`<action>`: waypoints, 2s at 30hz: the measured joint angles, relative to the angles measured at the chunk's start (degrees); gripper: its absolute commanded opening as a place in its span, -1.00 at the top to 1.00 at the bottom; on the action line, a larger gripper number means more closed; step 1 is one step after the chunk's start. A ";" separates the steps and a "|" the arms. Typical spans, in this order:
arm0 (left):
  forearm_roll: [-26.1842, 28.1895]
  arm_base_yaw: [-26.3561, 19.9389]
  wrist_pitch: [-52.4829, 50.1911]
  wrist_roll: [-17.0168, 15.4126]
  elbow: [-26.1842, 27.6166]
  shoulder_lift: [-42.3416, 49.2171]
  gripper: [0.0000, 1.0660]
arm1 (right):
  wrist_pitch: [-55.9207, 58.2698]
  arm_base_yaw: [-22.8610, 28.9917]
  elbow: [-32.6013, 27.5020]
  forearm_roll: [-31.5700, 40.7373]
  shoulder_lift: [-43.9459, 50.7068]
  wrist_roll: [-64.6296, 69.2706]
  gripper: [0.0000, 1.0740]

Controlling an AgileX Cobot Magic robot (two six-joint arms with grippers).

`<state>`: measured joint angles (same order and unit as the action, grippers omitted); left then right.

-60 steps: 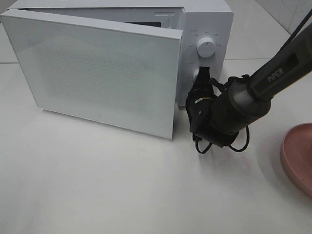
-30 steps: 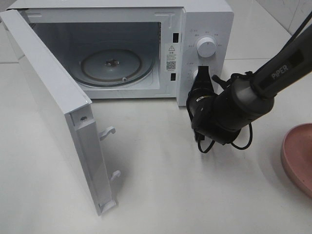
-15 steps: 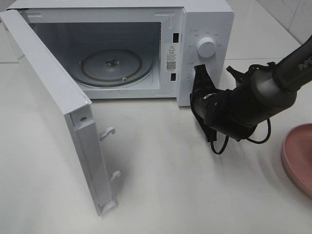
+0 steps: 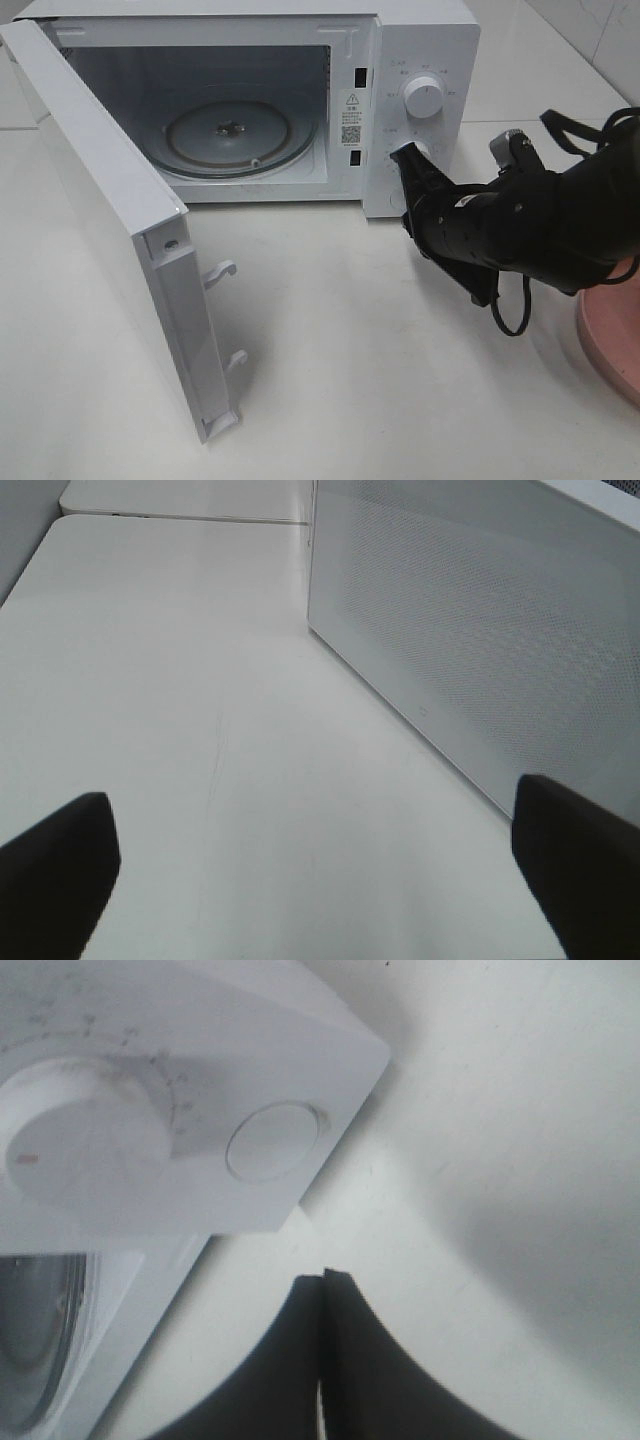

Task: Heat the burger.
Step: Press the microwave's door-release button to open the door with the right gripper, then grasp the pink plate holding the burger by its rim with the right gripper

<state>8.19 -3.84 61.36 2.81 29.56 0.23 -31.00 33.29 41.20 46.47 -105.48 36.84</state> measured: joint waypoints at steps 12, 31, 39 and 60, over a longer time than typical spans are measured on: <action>0.00 0.00 0.00 0.00 0.00 0.00 -0.88 | 18.96 -0.23 -2.12 -24.01 9.34 -1.78 0.94; 0.00 0.00 0.00 0.00 0.00 0.00 -0.88 | 60.73 -1.15 3.90 -42.97 16.73 -29.34 0.81; 0.00 0.00 0.00 0.00 0.00 0.00 -0.88 | 70.47 -6.13 4.47 -45.78 21.03 -32.60 0.72; 0.00 0.00 0.00 0.00 0.00 0.00 -0.88 | 77.35 -22.63 4.47 -58.38 29.28 -33.80 -0.76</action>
<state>8.19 -3.84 61.36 2.81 29.56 0.23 46.35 10.66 45.66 -11.92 -76.20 3.04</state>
